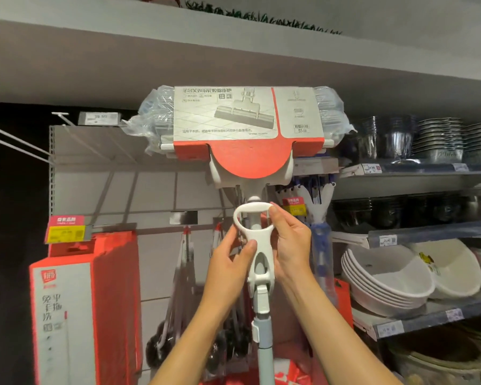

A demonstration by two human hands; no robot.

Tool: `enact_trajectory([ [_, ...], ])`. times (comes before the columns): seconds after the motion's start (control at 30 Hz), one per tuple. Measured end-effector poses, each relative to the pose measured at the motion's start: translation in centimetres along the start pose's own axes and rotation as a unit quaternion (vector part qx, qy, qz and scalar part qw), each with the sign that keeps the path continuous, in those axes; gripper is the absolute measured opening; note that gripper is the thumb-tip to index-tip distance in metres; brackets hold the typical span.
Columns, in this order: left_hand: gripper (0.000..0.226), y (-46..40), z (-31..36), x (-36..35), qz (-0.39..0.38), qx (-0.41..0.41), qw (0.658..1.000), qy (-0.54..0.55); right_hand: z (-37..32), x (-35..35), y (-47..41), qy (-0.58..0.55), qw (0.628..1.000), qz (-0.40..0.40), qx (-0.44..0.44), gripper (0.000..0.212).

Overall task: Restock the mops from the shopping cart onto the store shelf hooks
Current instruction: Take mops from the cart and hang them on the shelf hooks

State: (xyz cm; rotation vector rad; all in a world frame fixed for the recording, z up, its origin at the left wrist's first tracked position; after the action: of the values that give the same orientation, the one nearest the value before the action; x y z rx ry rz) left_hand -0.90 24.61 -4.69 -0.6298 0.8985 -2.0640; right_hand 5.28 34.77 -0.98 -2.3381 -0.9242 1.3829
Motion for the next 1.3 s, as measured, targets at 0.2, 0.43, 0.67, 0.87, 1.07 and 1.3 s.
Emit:
enact_trajectory([
  [0.2, 0.049, -2.8, -2.0, -2.9, 0.007, -0.014, 0.999, -0.046, 0.5, 1.0, -4.7, -0.028, 0.999, -0.036, -0.011, 0.021],
  [0.43, 0.044, -8.8, -2.2, -5.8, 0.062, -0.073, 0.994, -0.049, -0.4, 1.4, -11.8, 0.006, 0.990, -0.138, 0.008, 0.015],
  [0.67, 0.048, -12.8, -3.1, -8.3, 0.087, -0.099, 0.989, -0.065, -1.0, 4.4, -15.1, 0.122, 0.951, -0.284, 0.025, 0.031],
  [0.87, 0.060, -14.6, -4.4, -9.7, 0.097, -0.089, 0.989, -0.062, -0.9, 5.8, -16.9, 0.129, 0.951, -0.274, 0.068, 0.034],
  [1.07, 0.065, -17.9, -4.7, -9.6, 0.101, -0.090, 0.988, -0.068, -0.3, 4.4, -20.2, 0.127, 0.951, -0.270, 0.078, 0.028],
  [1.3, 0.070, -22.9, -5.8, -7.9, 0.104, -0.114, 0.987, -0.046, 1.2, 1.4, -23.6, 0.127, 0.952, -0.264, 0.091, 0.027],
])
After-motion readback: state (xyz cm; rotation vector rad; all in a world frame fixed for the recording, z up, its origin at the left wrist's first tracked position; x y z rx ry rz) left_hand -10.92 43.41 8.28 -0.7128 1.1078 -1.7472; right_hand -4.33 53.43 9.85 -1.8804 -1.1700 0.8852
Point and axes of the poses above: each hand's wrist, its own y-axis away from the middle knuckle, its own x-axis out of the back of the hand, z = x × y, the point moved 2 cm from there along -y, towards the middle knuckle, and after that the axes turned 5 degrees about -y, right-handed, at the moved point
